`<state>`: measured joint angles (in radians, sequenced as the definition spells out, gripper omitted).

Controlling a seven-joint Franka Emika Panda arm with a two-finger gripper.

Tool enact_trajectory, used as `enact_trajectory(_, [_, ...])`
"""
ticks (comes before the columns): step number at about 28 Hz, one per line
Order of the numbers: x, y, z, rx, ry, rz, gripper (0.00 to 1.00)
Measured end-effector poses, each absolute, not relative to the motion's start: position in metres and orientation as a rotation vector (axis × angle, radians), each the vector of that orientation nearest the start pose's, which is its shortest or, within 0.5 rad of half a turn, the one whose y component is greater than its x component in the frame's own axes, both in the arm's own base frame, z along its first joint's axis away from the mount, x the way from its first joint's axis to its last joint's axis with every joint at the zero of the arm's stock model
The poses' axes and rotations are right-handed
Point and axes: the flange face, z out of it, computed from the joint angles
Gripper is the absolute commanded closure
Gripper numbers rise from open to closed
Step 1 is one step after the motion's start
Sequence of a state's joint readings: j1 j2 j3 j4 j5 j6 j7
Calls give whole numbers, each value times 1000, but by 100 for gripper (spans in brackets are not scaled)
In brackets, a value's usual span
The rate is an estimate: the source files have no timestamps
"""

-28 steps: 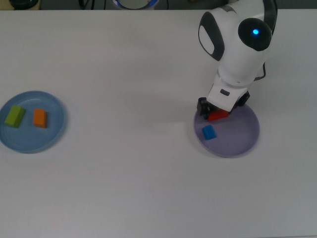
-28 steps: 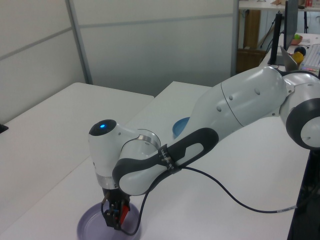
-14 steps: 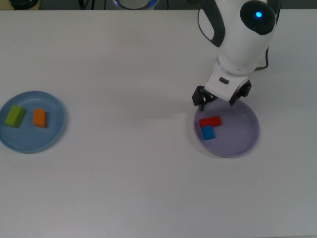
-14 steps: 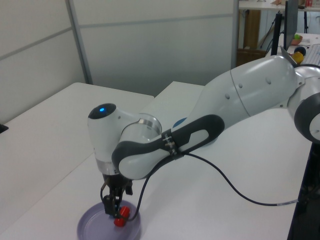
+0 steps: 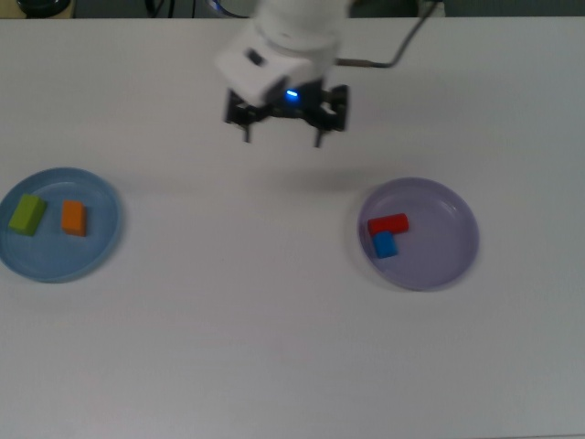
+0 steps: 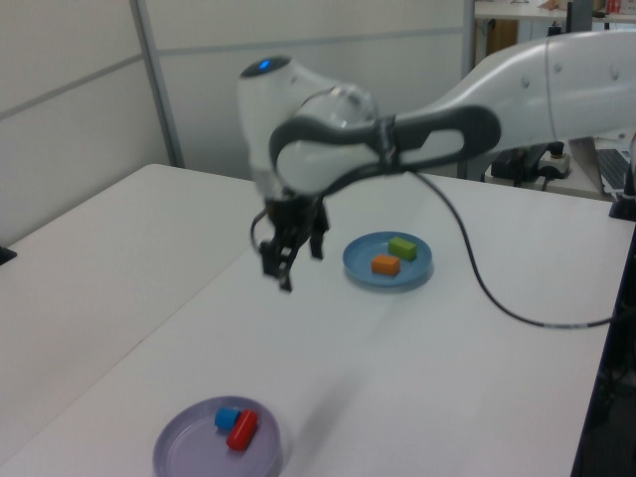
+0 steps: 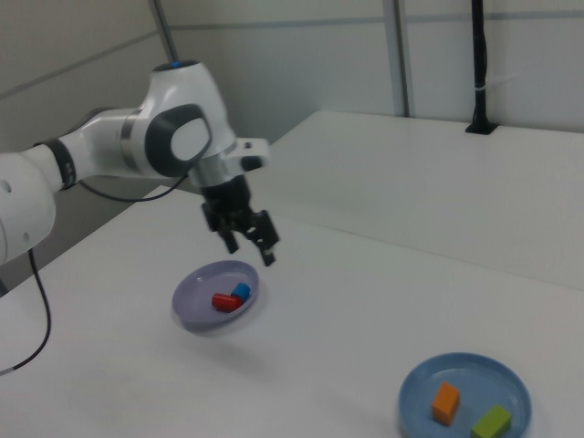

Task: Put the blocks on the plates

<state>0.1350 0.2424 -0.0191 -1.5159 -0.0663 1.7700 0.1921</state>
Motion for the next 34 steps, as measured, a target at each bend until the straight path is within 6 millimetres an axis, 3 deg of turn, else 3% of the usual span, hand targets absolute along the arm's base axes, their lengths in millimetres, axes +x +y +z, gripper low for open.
enact_trajectory(5, [618,-3,547,-3206,199,36,0])
enact_trajectory(8, [606,-16,560,-3205,213,65,0])
enact_trajectory(15, [573,-16,586,-3205,151,39,0])
enact_trajectory(22, [549,-26,593,-3187,148,-11,0])
enact_trajectory(34, [545,-25,591,-3172,145,-9,0])
